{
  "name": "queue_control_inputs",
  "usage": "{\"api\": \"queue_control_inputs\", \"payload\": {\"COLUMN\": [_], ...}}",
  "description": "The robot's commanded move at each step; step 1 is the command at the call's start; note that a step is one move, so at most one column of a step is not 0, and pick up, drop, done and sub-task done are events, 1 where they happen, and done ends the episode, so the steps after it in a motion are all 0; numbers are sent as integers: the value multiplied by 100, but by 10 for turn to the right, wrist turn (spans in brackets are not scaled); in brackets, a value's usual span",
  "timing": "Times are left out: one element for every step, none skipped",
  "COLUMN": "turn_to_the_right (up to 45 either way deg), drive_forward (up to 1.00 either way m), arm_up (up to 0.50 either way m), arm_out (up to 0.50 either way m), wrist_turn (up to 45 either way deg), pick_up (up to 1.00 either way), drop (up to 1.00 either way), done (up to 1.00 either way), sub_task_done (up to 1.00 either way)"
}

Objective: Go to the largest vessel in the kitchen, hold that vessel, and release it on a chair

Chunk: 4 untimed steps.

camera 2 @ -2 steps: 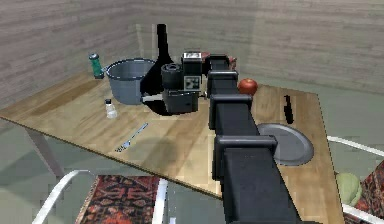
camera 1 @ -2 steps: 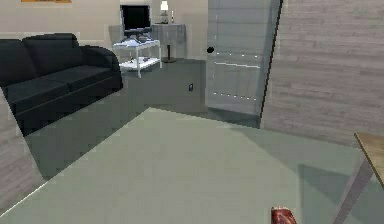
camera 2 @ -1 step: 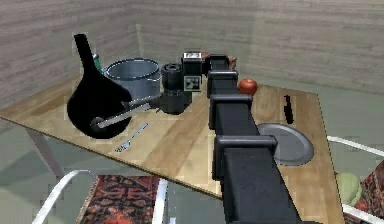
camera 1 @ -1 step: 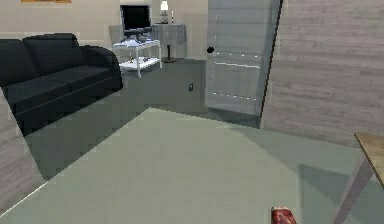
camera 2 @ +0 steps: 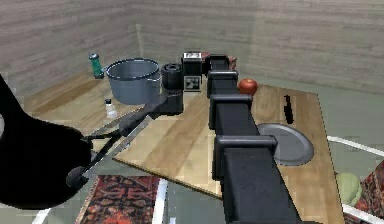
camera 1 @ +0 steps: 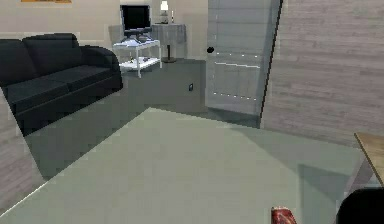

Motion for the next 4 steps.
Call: {"api": "queue_control_inputs", "payload": {"turn_to_the_right": [0, 0, -450, -450], "drive_forward": [0, 0, 0, 0], "arm_up": [0, 0, 0, 0], "arm_out": [0, -24, 0, 0], "wrist_turn": [-210, 0, 0, 0], "pick_up": [0, 0, 0, 0], "drop": [0, 0, 0, 0], "done": [0, 0, 0, 0], "sub_task_done": [0, 0, 0, 0]}}
